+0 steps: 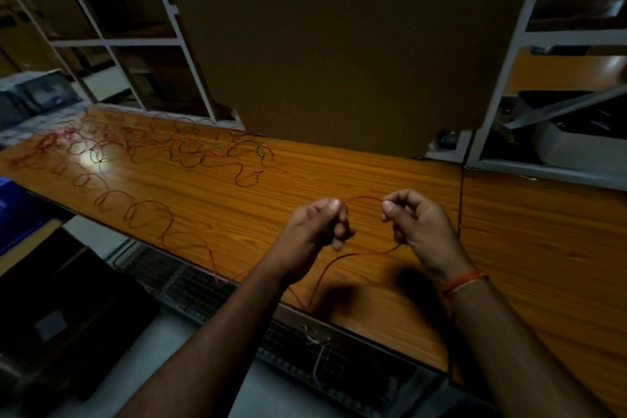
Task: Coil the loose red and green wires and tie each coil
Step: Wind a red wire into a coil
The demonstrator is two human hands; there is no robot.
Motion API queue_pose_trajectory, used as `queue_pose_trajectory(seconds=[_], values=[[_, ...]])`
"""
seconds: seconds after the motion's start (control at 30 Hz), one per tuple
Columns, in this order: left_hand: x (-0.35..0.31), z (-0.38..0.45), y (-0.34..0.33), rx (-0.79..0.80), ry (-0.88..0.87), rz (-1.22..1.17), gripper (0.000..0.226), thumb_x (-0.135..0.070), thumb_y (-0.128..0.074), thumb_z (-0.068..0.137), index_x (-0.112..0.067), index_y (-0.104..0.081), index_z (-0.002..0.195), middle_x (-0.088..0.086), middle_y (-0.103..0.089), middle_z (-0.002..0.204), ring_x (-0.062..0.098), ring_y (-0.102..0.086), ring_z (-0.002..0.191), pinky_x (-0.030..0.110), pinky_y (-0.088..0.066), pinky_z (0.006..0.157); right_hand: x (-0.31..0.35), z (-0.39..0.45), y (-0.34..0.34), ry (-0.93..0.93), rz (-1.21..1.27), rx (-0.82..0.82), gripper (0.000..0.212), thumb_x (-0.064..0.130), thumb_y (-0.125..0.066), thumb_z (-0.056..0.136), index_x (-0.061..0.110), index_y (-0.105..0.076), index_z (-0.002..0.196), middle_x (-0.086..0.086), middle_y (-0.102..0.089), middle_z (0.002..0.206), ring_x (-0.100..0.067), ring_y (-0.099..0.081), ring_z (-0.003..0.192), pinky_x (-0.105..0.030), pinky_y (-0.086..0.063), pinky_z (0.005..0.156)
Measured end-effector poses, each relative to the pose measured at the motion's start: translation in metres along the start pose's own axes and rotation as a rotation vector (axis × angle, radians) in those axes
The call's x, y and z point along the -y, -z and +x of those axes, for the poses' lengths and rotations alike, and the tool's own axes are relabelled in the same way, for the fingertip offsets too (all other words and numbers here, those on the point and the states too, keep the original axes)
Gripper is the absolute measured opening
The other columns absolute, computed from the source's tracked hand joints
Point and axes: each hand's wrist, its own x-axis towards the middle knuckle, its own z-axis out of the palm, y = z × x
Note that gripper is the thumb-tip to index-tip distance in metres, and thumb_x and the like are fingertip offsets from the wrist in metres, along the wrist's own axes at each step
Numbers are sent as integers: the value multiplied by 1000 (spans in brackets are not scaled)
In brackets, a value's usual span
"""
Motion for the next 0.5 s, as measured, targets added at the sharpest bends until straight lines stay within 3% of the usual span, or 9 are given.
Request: queue_pose_trajectory(seconds=[0.13, 0.27, 0.37, 0.43, 0.5], values=[[-21, 18, 3, -262, -43, -485, 32, -38, -44, 107, -17, -55, 85, -7, -35, 61, 4, -30, 45, 19, -34, 46, -22, -3, -15, -207, 140, 38, 4, 17, -64, 99, 15, -65, 101, 2, -61, 76, -10, -54, 64, -30, -50, 62], [-35, 38, 25, -464, -41, -797, 35, -44, -44, 106, -19, -55, 84, -10, -40, 59, 2, -32, 43, 17, -21, 40, -50, -16, -34, -337, 299, -105, 8, 11, -65, 97, 14, -60, 92, -2, -54, 67, -13, -52, 53, -24, -47, 48], [-40, 42, 41, -525, -61, -860, 33, -43, -42, 107, -18, -59, 95, -10, -46, 66, 2, -33, 47, 17, -20, 42, -61, -25, -39, -323, 96, -237, 15, 17, -74, 92, 13, -64, 81, -3, -60, 63, -17, -54, 50, -26, -45, 44], [-38, 44, 48, -542, -75, -857, 35, -42, -39, 108, -16, -61, 104, -9, -49, 70, 2, -34, 50, 17, -23, 43, -57, -32, -40, -267, -179, -230, 18, 24, -77, 89, 14, -70, 76, 2, -68, 65, -16, -63, 58, -35, -54, 54], [-37, 44, 53, -547, -96, -801, 38, -40, -36, 110, -13, -61, 113, -7, -52, 73, 3, -36, 53, 17, -26, 45, -45, -35, -40, -175, -452, -112, 17, 28, -78, 88, 18, -72, 75, 5, -72, 72, -7, -66, 69, -33, -55, 68]])
